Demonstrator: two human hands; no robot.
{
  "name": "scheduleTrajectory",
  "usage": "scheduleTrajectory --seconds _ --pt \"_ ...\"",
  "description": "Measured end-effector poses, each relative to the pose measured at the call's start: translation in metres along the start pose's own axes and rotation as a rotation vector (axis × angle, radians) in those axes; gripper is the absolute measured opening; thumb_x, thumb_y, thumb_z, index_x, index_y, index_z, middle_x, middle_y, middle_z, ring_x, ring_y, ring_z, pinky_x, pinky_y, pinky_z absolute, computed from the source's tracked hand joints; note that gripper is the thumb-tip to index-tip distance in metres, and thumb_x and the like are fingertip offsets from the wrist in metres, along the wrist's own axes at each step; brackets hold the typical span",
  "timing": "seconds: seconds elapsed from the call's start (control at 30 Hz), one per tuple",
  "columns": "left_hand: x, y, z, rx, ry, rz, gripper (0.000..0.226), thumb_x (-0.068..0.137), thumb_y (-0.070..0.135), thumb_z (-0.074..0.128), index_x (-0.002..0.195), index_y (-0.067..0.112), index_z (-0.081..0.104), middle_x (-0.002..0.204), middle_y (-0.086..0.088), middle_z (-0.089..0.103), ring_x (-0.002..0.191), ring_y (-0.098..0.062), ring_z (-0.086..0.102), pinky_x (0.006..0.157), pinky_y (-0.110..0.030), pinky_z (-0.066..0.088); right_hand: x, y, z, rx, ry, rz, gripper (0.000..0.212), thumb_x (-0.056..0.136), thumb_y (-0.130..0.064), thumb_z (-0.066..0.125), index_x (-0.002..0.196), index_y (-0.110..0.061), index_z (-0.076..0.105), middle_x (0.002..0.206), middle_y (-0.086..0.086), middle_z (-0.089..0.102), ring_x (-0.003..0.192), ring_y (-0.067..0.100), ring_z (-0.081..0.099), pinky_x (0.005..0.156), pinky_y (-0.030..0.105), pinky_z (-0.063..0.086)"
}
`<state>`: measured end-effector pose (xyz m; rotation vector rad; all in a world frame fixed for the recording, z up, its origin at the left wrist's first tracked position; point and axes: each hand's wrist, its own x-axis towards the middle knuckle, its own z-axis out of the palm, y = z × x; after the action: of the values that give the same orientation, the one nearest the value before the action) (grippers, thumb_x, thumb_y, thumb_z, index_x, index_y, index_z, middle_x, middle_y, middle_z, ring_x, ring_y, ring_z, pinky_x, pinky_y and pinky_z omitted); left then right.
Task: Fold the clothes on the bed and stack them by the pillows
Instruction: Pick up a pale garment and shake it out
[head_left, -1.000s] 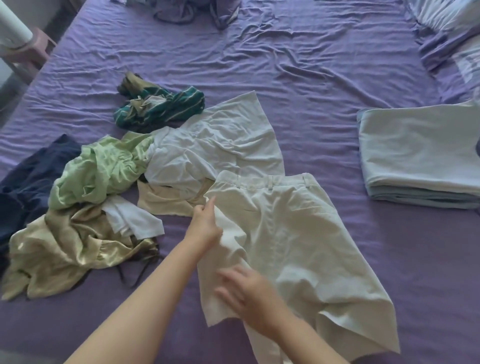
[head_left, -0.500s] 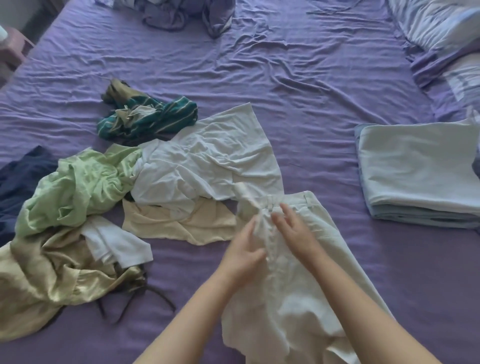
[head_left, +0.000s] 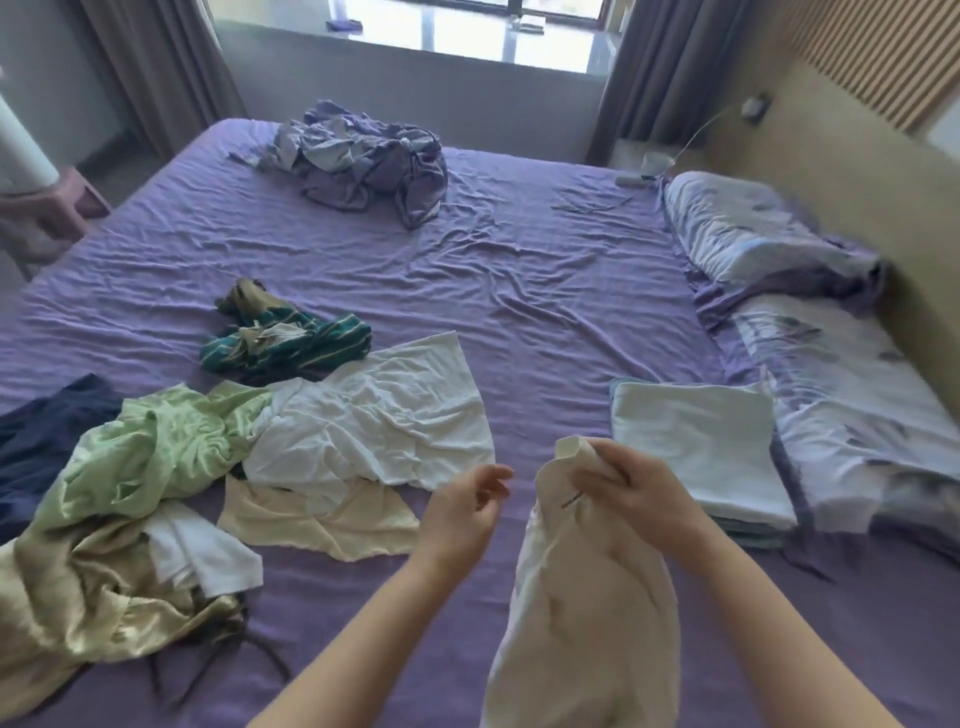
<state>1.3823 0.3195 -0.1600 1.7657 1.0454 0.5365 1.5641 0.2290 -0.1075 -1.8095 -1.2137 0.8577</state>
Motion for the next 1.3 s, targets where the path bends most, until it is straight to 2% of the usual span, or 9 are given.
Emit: scheduleTrajectory --seconds 0.23,0.43,0.53,0.67,0.77,0.9,1.03,1.2,1.3 --pt "0.012 0.116 -0.027 0.272 -0.347 0.346 0.073 0.074 -0.015 0.052 0.141 0.011 0.04 0.142 -0.006 0.044 0.127 -0.011 0.04 0.092 0.006 0.019 -0.047 -0.081 -0.08 0.135 0.054 -0.112 0.025 0.085 -0.009 0.065 0.089 -0.033 0.073 0.076 -0.012 0.069 0.07 -0.001 0.061 0.062 0.011 0.047" --pt "0.009 0.205 -0.035 0.516 -0.371 0.535 0.097 0.076 0.005 0.071 0.151 0.02 0.012 0.158 -0.001 0.012 0.145 -0.018 0.013 0.113 -0.02 0.014 -0.085 -0.137 -0.156 0.226 0.077 -0.241 0.013 0.081 -0.026 0.063 0.091 -0.019 0.067 0.079 -0.004 0.062 0.075 0.009 0.057 0.066 0.018 0.048" --pt "0.016 0.243 -0.039 0.729 -0.308 0.652 0.1 0.07 0.026 0.08 0.149 0.031 0.018 0.16 0.005 -0.001 0.146 -0.018 0.0 0.118 -0.035 0.011 -0.098 -0.159 -0.185 0.254 0.098 -0.3 0.006 0.083 -0.017 0.061 0.085 -0.019 0.067 0.075 -0.004 0.06 0.073 0.009 0.055 0.064 0.019 0.046" --pt "0.02 0.281 -0.038 0.898 -0.16 0.774 0.125 0.062 0.05 0.081 0.149 0.035 -0.008 0.153 0.012 -0.027 0.141 -0.012 -0.024 0.114 -0.04 -0.014 -0.113 -0.176 -0.213 0.248 0.097 -0.344 0.005 0.083 -0.021 0.062 0.081 -0.017 0.065 0.072 0.001 0.054 0.069 0.017 0.05 0.062 0.027 0.041" --pt "0.02 0.305 -0.032 0.947 -0.16 0.817 0.137 0.06 0.06 0.078 0.139 0.038 -0.032 0.159 0.006 -0.01 0.143 -0.012 -0.02 0.113 -0.042 -0.02 -0.123 -0.183 -0.228 0.245 0.07 -0.364 0.007 0.084 -0.024 0.064 0.08 -0.018 0.064 0.071 -0.002 0.052 0.067 0.013 0.048 0.058 0.023 0.04" --pt "0.013 0.314 -0.007 1.013 -0.263 0.746 0.116 0.061 0.052 0.079 0.149 0.025 0.009 0.134 -0.005 0.051 0.13 -0.024 0.033 0.113 -0.038 0.015 -0.133 -0.181 -0.244 0.25 0.149 -0.376 0.014 0.09 -0.012 0.059 0.078 -0.017 0.064 0.072 -0.002 0.053 0.069 0.011 0.05 0.058 0.021 0.042" --pt "0.007 0.276 0.017 0.955 -0.283 0.719 0.035 0.077 0.036 0.07 0.107 0.021 0.063 0.108 -0.002 0.064 0.11 -0.022 0.05 0.092 -0.029 0.036 -0.142 -0.161 -0.26 0.337 0.371 -0.346 0.019 0.09 -0.004 0.056 0.086 -0.017 0.069 0.079 -0.006 0.066 0.075 0.005 0.059 0.067 0.015 0.048" --pt "-0.004 0.249 0.035 0.592 -0.403 0.623 0.017 0.08 0.018 0.071 0.091 0.006 0.067 0.105 -0.008 0.062 0.103 -0.022 0.054 0.094 -0.031 0.039 -0.153 -0.131 -0.269 0.138 0.584 -0.313 0.033 0.086 -0.001 0.061 0.086 -0.032 0.072 0.089 -0.018 0.07 0.084 -0.007 0.06 0.078 0.007 0.045" --pt "-0.012 0.264 0.039 0.557 -0.348 0.513 0.011 0.084 0.016 0.065 0.083 0.007 0.058 0.093 -0.006 0.057 0.085 -0.018 0.051 0.074 -0.025 0.041 -0.16 -0.116 -0.274 0.053 0.619 -0.335 0.044 0.086 0.007 0.058 0.109 -0.029 0.066 0.11 -0.011 0.066 0.099 0.002 0.062 0.088 0.014 0.047"
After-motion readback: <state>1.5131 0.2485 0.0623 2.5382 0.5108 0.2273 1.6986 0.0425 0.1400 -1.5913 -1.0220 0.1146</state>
